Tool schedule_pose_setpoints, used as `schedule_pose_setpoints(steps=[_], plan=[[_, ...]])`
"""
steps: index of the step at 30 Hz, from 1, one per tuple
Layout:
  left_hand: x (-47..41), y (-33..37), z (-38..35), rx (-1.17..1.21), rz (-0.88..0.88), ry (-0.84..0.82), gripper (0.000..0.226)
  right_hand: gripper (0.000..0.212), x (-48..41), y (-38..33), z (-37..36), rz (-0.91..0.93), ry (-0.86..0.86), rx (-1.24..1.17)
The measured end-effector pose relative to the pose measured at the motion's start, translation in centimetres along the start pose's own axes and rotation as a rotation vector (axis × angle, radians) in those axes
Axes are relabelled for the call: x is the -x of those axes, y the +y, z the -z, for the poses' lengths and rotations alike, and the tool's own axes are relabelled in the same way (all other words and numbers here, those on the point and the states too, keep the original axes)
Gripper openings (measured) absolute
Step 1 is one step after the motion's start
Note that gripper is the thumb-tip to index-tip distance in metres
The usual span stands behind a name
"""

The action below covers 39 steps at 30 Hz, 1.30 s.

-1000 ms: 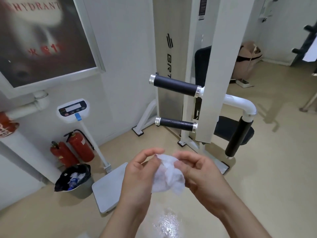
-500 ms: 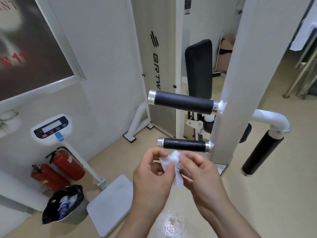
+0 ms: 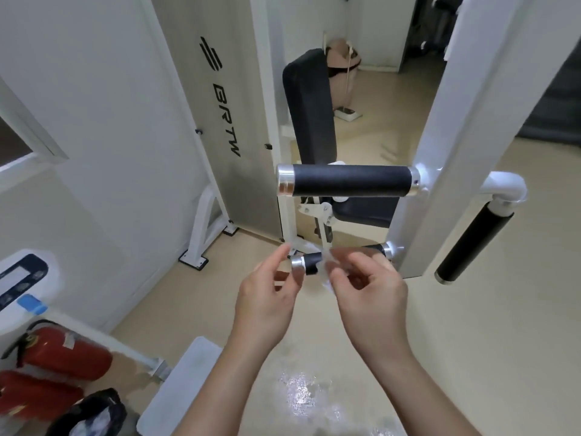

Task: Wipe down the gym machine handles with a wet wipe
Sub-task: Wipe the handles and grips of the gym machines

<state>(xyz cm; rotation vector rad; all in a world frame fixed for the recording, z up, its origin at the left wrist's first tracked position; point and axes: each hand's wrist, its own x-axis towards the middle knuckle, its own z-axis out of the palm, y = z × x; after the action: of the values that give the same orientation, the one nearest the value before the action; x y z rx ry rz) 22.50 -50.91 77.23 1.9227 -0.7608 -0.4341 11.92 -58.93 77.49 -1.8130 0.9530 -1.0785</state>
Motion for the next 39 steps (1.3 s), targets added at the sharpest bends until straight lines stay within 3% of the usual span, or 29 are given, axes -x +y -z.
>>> schedule_pose_setpoints(steps=[3,6,11,14,16,19,24,29,32,34,37,39], plan=[[-1.1,-0.5,-0.4,0.36,0.125,-0.064,0.019,0.015,-0.1,0.4,-2.3,0.156,0.068,0.223],[-1.8,-1.0,-0.3,0.469,0.145,-0.067,0.017,0.013,-0.1,0.4,-4.1,0.182,0.121,0.375],[-1.8,-1.0,0.3,0.428,0.069,-0.102,0.029,0.014,0.5,-0.1,-5.2,0.308,0.088,0.497],[-2.2,-1.2,0.0,0.4,0.051,-0.105,0.037,0.013,-0.5,0.9,-3.6,0.238,0.225,0.523],[-2.4,-1.1,-0.2,0.364,0.012,-0.106,0.042,0.012,-0.5,0.7,-4.2,0.234,0.229,0.509],[-2.7,-1.1,-0.3,0.323,-0.047,-0.114,0.039,0.01,0.2,0.3,-5.8,0.302,0.104,0.491],[-3.2,-1.4,0.3,0.274,-0.096,-0.131,0.031,0.015,-1.7,1.4,-3.6,0.204,0.273,0.458],[-3.5,-1.4,-0.3,0.186,-0.081,-0.08,0.02,0.014,-0.7,1.0,-5.2,0.314,0.14,0.455],[-3.7,-1.0,-0.5,0.028,-0.145,-0.099,0.021,0.017,-1.8,2.2,-3.9,0.236,0.285,0.478],[-3.7,-0.7,-0.7,-0.034,-0.184,-0.1,0.025,0.012,-1.3,1.9,-4.9,0.244,0.254,0.488],[-3.6,-0.8,-0.5,-0.064,-0.232,-0.086,0.03,0.021,-0.3,1.7,-5.9,0.31,0.151,0.486],[-3.6,-1.1,-0.2,-0.114,-0.305,-0.065,0.037,0.023,-0.8,2.4,-4.4,0.303,0.207,0.491]])
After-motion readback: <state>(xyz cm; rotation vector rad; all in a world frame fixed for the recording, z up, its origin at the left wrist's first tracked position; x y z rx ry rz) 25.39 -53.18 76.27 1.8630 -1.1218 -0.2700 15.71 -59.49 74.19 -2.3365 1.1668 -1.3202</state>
